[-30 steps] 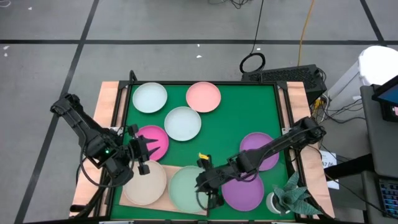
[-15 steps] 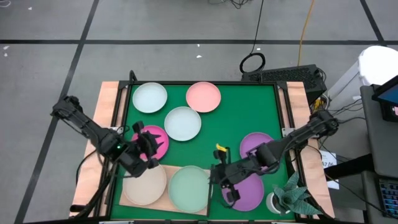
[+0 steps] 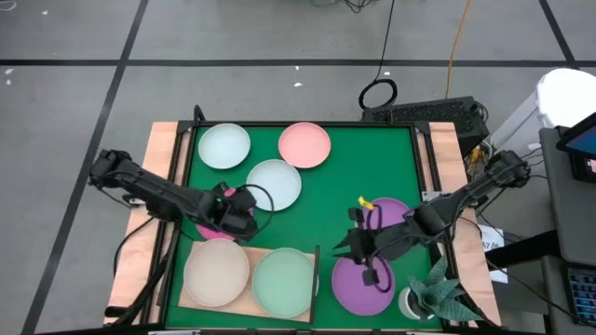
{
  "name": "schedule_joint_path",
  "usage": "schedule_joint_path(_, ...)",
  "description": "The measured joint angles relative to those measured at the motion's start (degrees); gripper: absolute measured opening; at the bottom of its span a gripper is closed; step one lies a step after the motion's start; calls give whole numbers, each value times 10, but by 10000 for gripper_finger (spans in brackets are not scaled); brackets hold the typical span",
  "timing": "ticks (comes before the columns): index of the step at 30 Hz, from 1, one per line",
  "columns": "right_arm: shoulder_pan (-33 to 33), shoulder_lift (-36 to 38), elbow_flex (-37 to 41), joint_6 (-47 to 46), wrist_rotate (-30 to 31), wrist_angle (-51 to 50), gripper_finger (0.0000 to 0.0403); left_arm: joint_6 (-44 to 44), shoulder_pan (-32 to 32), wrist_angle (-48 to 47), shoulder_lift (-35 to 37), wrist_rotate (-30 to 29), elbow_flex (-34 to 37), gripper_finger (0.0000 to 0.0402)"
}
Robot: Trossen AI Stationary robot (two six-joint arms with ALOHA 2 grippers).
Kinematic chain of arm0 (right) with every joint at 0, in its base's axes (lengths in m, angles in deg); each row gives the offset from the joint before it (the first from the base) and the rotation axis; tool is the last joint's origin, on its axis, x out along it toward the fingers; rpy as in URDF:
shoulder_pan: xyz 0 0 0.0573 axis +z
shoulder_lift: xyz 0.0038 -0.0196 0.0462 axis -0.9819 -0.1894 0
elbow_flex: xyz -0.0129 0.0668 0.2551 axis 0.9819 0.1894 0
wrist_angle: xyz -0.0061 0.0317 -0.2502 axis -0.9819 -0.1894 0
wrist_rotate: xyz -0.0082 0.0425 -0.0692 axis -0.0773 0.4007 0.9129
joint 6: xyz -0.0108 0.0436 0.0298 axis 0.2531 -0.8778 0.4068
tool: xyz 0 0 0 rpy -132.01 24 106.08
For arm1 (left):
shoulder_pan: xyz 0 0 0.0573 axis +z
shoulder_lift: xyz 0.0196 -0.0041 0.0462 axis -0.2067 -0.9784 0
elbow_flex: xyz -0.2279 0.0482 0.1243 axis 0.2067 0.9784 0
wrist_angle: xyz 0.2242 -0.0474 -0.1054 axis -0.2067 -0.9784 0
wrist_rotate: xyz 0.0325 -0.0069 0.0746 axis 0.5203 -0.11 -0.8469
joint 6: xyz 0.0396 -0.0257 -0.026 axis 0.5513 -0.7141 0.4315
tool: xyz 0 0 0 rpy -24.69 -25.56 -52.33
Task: Place and stack plates onto a shelf
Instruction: Stack the pink plate on top of the brown plate on the shelf
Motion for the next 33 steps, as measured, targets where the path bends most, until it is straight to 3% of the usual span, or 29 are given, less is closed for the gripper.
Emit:
schedule_joint_path(5,0,44,50,-36,0,47,61,-14,22,16,-48,42,0,131)
schedule_joint_path(14,0,59,61,-58,1,47,61,-67,52,14,-113,88,0,131)
schedule_joint_path(33,0,59,61,-37,0,58,61,-79,58,24,-183,84,0,131)
